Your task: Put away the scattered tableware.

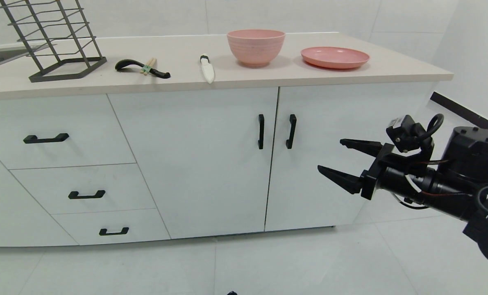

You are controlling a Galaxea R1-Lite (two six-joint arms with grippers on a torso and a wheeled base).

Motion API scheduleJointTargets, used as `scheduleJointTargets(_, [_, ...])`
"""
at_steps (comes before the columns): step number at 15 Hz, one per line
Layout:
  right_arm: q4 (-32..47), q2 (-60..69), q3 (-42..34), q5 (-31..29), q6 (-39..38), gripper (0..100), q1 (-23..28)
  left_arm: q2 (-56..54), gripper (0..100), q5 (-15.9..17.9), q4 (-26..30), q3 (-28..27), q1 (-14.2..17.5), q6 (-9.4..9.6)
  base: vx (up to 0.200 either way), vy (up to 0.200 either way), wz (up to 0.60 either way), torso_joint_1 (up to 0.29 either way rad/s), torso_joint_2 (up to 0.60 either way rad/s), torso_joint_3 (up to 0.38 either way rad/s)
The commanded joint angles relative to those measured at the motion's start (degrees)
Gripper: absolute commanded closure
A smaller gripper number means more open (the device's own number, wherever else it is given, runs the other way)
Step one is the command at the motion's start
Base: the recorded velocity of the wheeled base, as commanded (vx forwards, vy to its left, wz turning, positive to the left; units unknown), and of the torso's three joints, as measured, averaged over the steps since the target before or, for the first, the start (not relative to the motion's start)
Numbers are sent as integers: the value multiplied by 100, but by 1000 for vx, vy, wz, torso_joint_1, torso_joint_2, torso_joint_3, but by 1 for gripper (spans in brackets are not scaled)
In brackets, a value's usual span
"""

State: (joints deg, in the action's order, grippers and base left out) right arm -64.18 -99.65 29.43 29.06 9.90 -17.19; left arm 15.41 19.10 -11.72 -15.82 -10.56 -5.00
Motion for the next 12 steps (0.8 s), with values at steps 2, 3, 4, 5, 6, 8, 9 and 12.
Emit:
scheduleJointTargets(2, [2,77,-25,3,3,0,-4,1553,0,726,-33,-96,-676,-54,0,0,0,0,0,0])
scheduleJointTargets(3, [2,77,-25,3,3,0,-4,1940,0,911,-68,-149,-816,-19,0,0,0,0,0,0])
scheduleJointTargets(4, [2,77,-34,3,3,0,-4,2177,0,999,-129,-211,-913,8,0,0,0,0,0,0])
scheduleJointTargets(5, [2,77,-16,3,3,0,-4,2792,0,1060,-428,-351,-1106,280,0,0,0,0,0,0])
scheduleJointTargets(6, [2,77,-7,3,3,0,-4,3179,0,1069,-674,-430,-1177,579,0,0,0,0,0,0])
scheduleJointTargets(8, [-6,59,28,12,3,0,5,4110,0,1043,-1043,-712,-1212,1300,0,0,0,0,0,0])
scheduleJointTargets(9, [-6,51,2,3,3,0,-4,4392,0,1043,-1061,-879,-1212,1511,0,0,0,0,0,0])
scheduleJointTargets(12, [-6,103,-34,3,12,0,23,4831,0,1060,-1078,-1142,-1247,1651,0,0,0,0,0,0])
